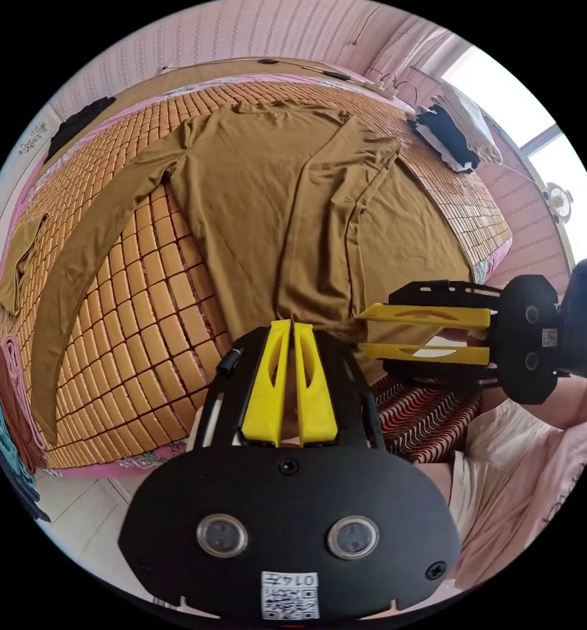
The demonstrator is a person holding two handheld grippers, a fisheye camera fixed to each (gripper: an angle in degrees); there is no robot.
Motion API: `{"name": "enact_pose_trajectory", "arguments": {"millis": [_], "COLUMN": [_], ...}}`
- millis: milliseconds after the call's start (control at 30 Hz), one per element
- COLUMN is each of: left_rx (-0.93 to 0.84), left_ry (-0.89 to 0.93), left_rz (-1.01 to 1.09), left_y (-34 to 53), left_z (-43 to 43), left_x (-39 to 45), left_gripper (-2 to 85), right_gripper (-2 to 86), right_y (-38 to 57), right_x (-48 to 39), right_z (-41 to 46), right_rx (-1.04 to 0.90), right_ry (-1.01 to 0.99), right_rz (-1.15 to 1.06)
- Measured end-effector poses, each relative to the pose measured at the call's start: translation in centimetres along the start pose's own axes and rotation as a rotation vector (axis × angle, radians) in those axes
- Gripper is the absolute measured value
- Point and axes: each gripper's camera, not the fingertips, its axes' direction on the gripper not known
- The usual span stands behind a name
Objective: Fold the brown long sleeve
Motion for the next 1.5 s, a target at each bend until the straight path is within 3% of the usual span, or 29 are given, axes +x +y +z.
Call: {"name": "enact_pose_trajectory", "arguments": {"millis": [133,467,633,767,933,1167,1400,1500], "left_rx": [0.08,0.163,0.057,-0.006,-0.035,0.035,-0.011,-0.047], "left_ry": [0.008,0.036,0.055,-0.037,-0.014,-0.048,0.025,0.007], "left_rz": [0.034,0.073,-0.002,0.028,-0.013,0.057,0.12,0.141], "left_y": [1.2,4.3,4.8,5.1,5.7,6.6,3.6,3.7], "left_z": [-3.9,-11.8,-9.8,-8.8,-9.3,-12.8,-8.8,-8.3], "left_x": [-0.5,-2.1,-4.8,-4.4,-5.4,-3.4,0.1,0.2], "left_gripper": [-0.9,-1.0,-1.0,-1.0,-0.8,0.6,3.8,2.8], "right_gripper": [-0.3,-0.8,-0.9,-0.9,-0.8,-0.2,-0.4,-0.7], "right_y": [-1.2,-5.3,-8.4,-9.4,-8.8,-7.3,-12.5,-13.8], "right_x": [-0.7,-2.8,-3.6,-2.9,-2.0,6.8,14.0,14.8], "right_z": [-3.0,-9.2,-5.6,-2.9,-2.5,-2.8,-1.2,1.6], "right_rx": [0.073,0.17,0.072,-0.005,-0.003,-0.017,-0.036,-0.158], "right_ry": [0.066,-0.014,-0.076,-0.151,-0.14,-0.008,0.046,0.021], "right_rz": [-0.01,-0.094,-0.121,-0.099,-0.067,0.132,0.248,0.25]}}
